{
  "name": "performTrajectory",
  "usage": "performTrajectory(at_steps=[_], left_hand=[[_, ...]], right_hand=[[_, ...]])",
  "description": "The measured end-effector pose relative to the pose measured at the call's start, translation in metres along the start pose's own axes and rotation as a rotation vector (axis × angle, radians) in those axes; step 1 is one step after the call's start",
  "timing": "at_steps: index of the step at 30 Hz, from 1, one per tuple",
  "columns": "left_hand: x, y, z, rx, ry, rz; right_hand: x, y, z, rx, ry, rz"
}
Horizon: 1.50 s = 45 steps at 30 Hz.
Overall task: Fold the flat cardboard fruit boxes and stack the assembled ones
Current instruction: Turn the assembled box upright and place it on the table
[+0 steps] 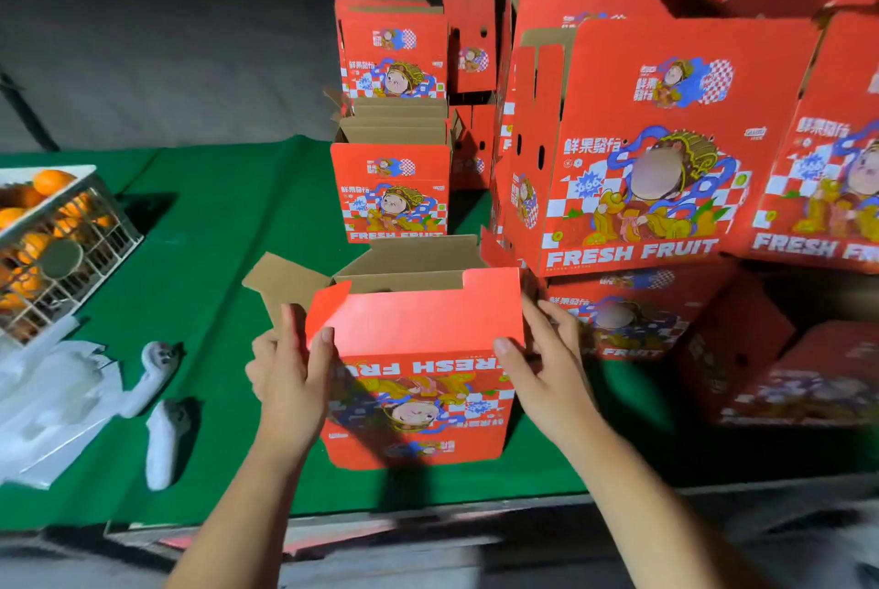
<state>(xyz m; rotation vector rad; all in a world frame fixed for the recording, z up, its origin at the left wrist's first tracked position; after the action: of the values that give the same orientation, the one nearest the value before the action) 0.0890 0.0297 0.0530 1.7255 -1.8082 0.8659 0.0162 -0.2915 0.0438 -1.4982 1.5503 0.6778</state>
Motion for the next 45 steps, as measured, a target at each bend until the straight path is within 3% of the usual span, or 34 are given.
performTrajectory(at_steps=[7, 11, 13, 16, 18, 20, 23, 25, 28, 31, 34, 41, 45], left_hand=[[-0.003, 0.019, 0.007, 0.069, 0.177, 0.083], [-0.004, 0.020, 0.015, 0.073, 0.122, 0.046], [-0.007, 0.016, 0.014, 0.056, 0.085, -0.014], [-0.007, 0.005, 0.007, 0.017, -0.001, -0.071], [-0.006, -0.006, 0.003, -0.057, -0.034, -0.073], [-0.005, -0.015, 0.001, -0.113, 0.006, -0.063], [-0.006, -0.020, -0.009, 0.027, 0.113, -0.074], [-0.005, -0.021, -0.011, 0.084, 0.161, -0.105], [0.005, -0.024, -0.018, 0.163, -0.040, -0.058], [0.011, -0.018, -0.021, 0.239, -0.280, 0.040], [0.003, -0.013, -0.010, 0.243, -0.420, 0.045], [0.010, -0.030, -0.005, 0.171, -0.526, 0.094], [0.020, -0.031, 0.007, 0.155, -0.458, 0.199]], right_hand=[[0.009, -0.002, 0.004, -0.120, -0.405, 0.046], [0.006, -0.004, 0.024, -0.300, -0.557, 0.110], [0.002, -0.010, 0.016, -0.289, -0.437, 0.108], [0.001, -0.026, -0.012, -0.204, 0.081, 0.158], [0.005, -0.028, -0.015, -0.245, 0.362, 0.222], [0.008, -0.025, -0.011, -0.259, 0.317, 0.261], [-0.003, -0.026, -0.011, -0.093, 0.025, 0.165], [-0.010, -0.030, -0.014, 0.001, 0.144, 0.149], [-0.008, -0.036, -0.018, 0.041, 0.472, 0.208], [0.016, -0.037, -0.005, -0.114, 0.475, 0.396], [0.032, -0.031, 0.011, -0.186, 0.405, 0.458], [0.006, -0.036, 0.008, -0.065, 0.281, 0.269], [-0.019, -0.044, 0.012, -0.058, 0.607, 0.213]])
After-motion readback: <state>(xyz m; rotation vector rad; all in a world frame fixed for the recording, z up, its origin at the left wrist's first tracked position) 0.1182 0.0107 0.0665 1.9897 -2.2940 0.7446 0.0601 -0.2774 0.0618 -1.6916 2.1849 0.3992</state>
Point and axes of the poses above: each hand's wrist, its own y-axis away from the middle knuckle, its own z-axis out of the palm, x = y × z, the point moved 9 cm from there along -y, towards the middle knuckle, and after that the axes turned 10 degrees about -x, right-handed, at the moved point
